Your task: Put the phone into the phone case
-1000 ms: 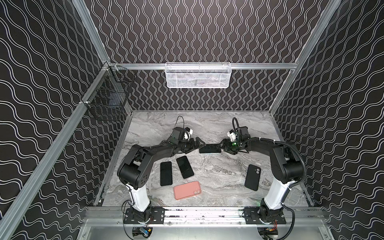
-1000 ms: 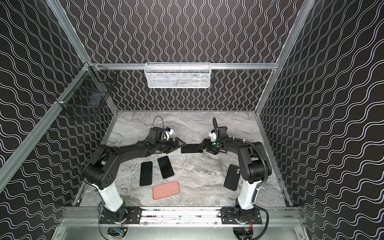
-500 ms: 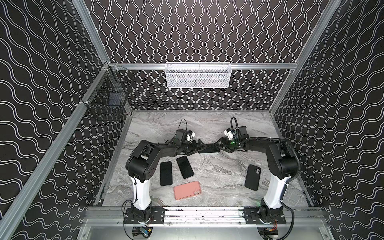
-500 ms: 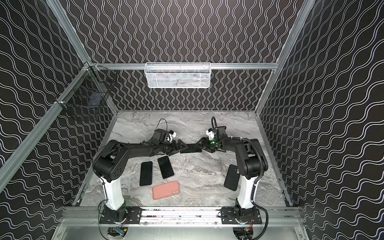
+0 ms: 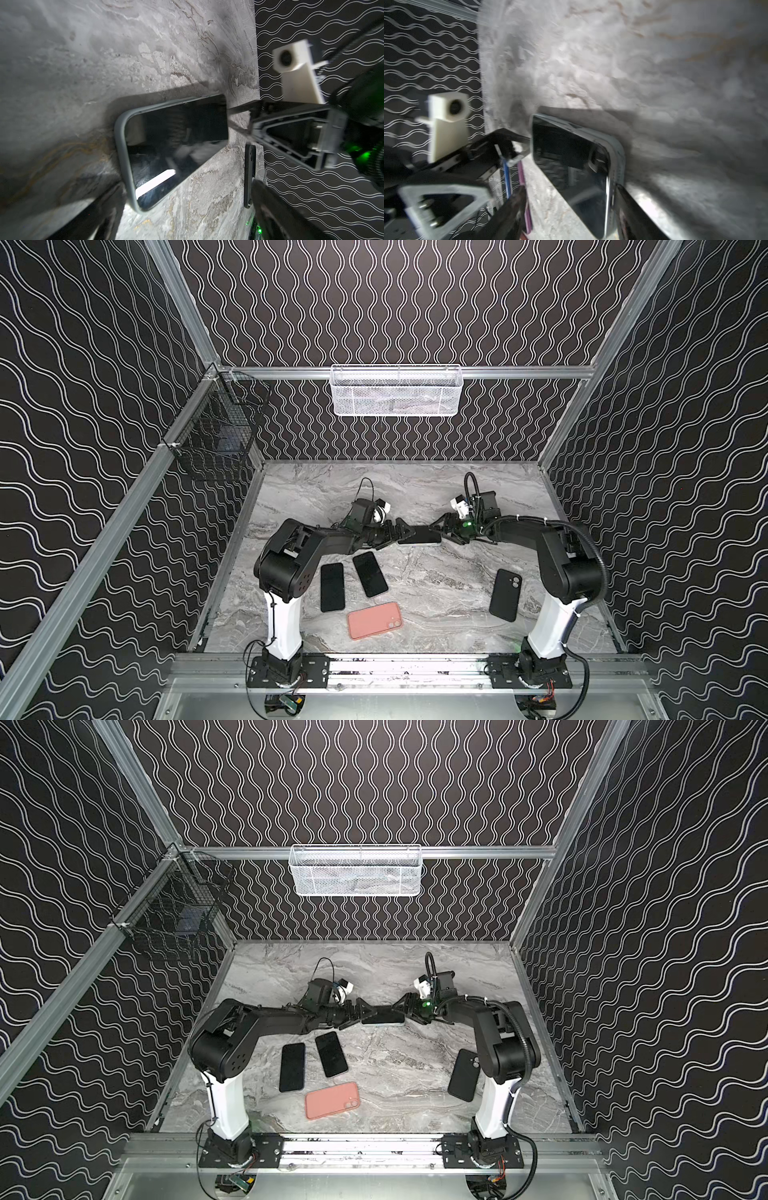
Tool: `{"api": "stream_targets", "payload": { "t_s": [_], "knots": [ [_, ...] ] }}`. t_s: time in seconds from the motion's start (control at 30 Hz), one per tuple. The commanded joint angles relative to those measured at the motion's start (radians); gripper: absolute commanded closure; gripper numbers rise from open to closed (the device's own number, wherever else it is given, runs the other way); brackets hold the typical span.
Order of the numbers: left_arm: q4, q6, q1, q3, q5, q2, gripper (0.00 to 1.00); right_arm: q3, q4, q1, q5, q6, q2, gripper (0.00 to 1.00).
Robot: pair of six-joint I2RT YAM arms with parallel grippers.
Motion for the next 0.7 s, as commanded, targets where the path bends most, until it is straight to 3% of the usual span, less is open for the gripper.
{"api": "stream_targets", "payload": {
  "t_s": [0.0,0.2,0.53,0.67],
  "knots": [
    [-0.087,-0.021,-0.008,-0.009,-0.015,0.012,0.01,-0.003,0.048,0.007,-0.113,0.021,-0.034,0.34],
    [-0.095,-0.015,-0.010,-0.004,-0.012,0.007,0.02,-0.004,0.022,0.013,-0.114,0.002,-0.060,0.36],
    [-0.085,-0.022,-0.010,-0.004,-0.011,-0.009,0.01,-0.029,0.052,0.042,-0.127,0.004,-0.045,0.50],
    [-0.090,-0.020,-0.009,-0.009,-0.018,-0.023,0.02,-0.026,0.012,0.045,-0.060,-0.003,-0.035,0.50]
  ]
}}
